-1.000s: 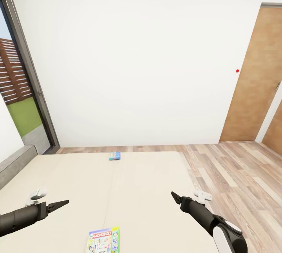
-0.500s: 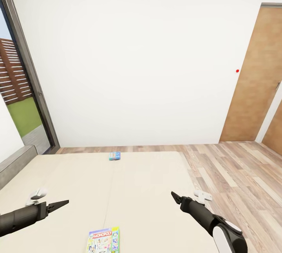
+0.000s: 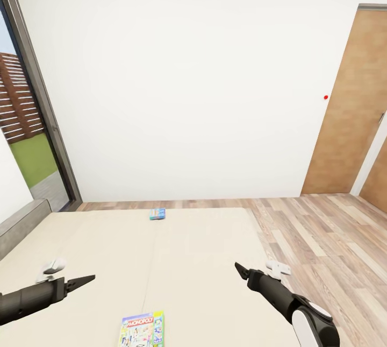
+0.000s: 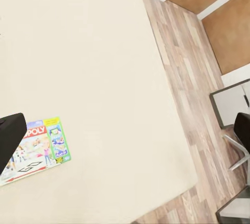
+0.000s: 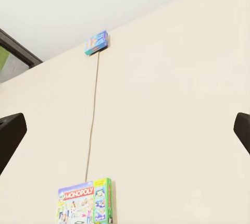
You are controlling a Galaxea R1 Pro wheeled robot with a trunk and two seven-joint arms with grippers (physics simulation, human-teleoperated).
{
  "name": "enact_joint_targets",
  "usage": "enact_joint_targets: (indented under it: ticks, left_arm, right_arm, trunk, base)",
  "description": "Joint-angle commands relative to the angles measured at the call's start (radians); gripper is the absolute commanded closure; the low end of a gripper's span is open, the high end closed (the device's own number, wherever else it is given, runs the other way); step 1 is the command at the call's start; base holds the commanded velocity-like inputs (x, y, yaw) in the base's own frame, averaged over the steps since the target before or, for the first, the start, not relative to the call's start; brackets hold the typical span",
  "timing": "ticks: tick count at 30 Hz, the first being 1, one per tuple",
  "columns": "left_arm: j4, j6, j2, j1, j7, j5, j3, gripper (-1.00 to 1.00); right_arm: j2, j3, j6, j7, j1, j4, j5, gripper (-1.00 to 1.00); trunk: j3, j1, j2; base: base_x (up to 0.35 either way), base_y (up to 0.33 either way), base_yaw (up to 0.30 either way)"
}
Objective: Put all the toys in the child's room - the three board games (two on the bed and one on the table), the two jigsaw puzzles on the table, and the tennis ball on the table - inside the toy box on the table in the child's room.
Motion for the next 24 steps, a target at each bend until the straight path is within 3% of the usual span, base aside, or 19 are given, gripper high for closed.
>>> enact_joint_targets:
  ticks: [1, 7, 12, 19, 20, 24]
  left_arm:
    - [0.002, 0.009, -0.001, -0.001, 0.0, 0.0, -0.001, -1.0]
    - [0.01, 0.008, -0.004, -0.002, 0.038, -0.001, -0.007, -1.0]
    - [0.041, 0.008, -0.013, -0.036, 0.136, 0.001, -0.035, -1.0]
    - [0.203, 0.007, -0.035, -0.17, 0.312, 0.002, -0.107, -1.0]
    - [0.273, 0.004, -0.038, -0.219, 0.352, 0.002, -0.124, -1.0]
    - [0.429, -0.027, -0.04, -0.319, 0.415, 0.0, -0.145, -1.0]
  right_arm:
    - [0.001, -0.002, 0.009, 0.004, -0.001, -0.003, -0.001, -1.0]
    - [0.0, -0.002, 0.018, 0.005, -0.001, -0.01, 0.002, -1.0]
    - [-0.008, -0.003, 0.034, 0.006, -0.001, -0.012, 0.0, -1.0]
    - [-0.016, -0.004, 0.067, 0.007, -0.004, -0.022, -0.003, -1.0]
    - [-0.016, -0.004, 0.077, 0.007, -0.007, -0.028, -0.004, -1.0]
    - [-0.018, -0.004, 0.103, 0.008, -0.012, -0.038, -0.005, -1.0]
  trunk:
    - [-0.001, 0.0, -0.001]
    - [-0.005, 0.0, -0.001]
    - [-0.012, 0.0, -0.001]
    - [-0.023, 0.0, -0.001]
    - [-0.024, 0.0, -0.001]
    - [-0.031, 0.0, -0.001]
  base:
    - [0.0, 0.0, 0.0]
    - [0.0, 0.0, 0.0]
    - [0.0, 0.0, 0.0]
    - [0.0, 0.0, 0.0]
    - [0.0, 0.0, 0.0]
    - [0.0, 0.0, 0.0]
